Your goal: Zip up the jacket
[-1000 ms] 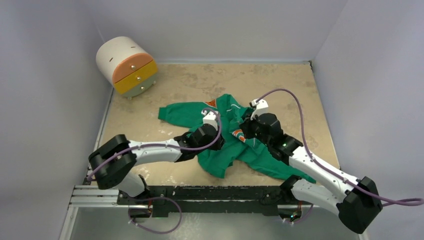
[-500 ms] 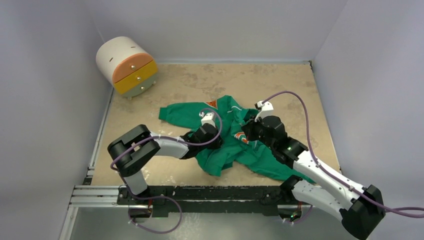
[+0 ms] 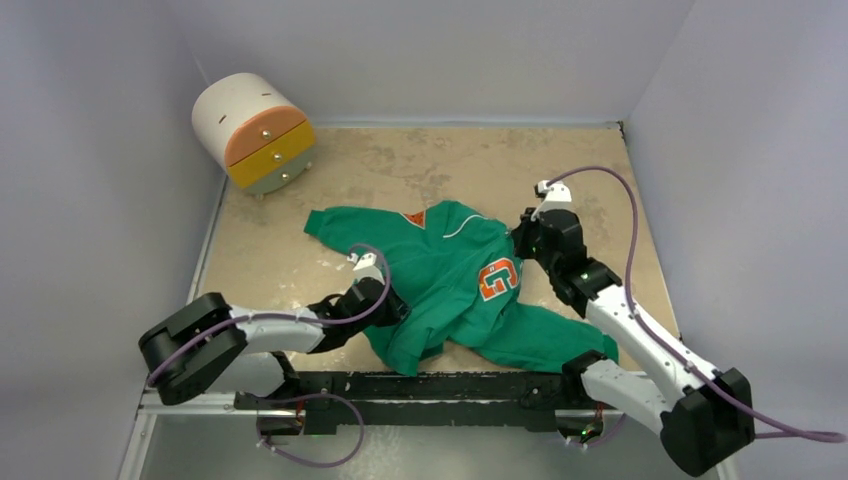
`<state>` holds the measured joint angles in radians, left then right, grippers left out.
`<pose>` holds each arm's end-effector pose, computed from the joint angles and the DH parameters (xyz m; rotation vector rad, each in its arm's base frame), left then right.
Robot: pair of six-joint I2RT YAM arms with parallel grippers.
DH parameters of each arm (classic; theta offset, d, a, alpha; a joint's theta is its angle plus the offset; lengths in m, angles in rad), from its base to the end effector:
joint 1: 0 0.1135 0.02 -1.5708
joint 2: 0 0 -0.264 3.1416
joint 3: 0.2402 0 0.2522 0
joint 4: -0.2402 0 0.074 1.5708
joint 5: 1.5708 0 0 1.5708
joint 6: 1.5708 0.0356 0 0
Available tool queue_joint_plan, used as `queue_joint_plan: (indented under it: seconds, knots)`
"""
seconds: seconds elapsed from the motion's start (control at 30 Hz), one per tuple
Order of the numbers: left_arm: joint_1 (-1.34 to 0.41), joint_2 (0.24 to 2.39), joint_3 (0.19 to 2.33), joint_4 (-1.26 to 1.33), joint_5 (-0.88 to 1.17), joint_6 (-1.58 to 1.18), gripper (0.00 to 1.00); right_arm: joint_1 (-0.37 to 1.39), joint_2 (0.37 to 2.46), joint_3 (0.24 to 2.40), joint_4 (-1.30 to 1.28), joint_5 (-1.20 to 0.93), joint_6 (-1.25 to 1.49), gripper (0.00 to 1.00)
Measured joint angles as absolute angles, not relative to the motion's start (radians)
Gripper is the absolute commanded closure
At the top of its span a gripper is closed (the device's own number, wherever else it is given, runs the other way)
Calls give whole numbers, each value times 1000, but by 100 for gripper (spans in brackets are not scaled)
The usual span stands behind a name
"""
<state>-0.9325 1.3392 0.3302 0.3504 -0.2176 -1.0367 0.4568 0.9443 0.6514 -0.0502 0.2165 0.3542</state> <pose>0.1412 -0.1775 0.1285 -0.2473 2.3321 -0.8156 0.2004 0.0899 0.2775 0.0483 1.9196 0.3410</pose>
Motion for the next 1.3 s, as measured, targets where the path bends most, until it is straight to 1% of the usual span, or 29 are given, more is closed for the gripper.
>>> queue_joint_plan:
  seconds: [0.23, 0.37, 0.53, 0.67, 0.87, 1.1, 1.13, 1.17, 1.2, 1.23, 1.3]
  knots:
    - [-933, 1229, 256, 319, -262, -1084, 96, 315, 1082, 707, -23, 139, 329, 100]
    - [-932, 1231, 247, 337, -269, -1092, 96, 235, 1136, 745, 3, 110, 325, 100]
    - [-932, 1258, 264, 353, -260, -1082, 94, 218, 1218, 817, 42, 59, 323, 100]
    - [-921, 1239, 337, 262, -247, -1043, 92, 215, 1313, 889, 78, 40, 318, 100]
    - [-838, 1129, 492, 123, -226, -979, 88, 211, 1475, 1045, 104, 20, 305, 100]
    - [-805, 1076, 673, -16, -238, -900, 78, 206, 1677, 1273, 105, -1, 284, 100]
    - [-805, 1074, 696, -39, -240, -892, 77, 205, 1698, 1290, 108, -9, 283, 95]
    - [-805, 1071, 720, -67, -244, -877, 75, 204, 1723, 1307, 114, -25, 282, 84]
    - [-805, 1067, 740, -89, -247, -867, 73, 203, 1737, 1312, 117, -35, 282, 71]
    - [-805, 1060, 759, -112, -252, -853, 69, 202, 1748, 1312, 118, -46, 283, 63]
    - [-805, 1037, 791, -157, -268, -832, 64, 202, 1756, 1308, 117, -56, 284, 53]
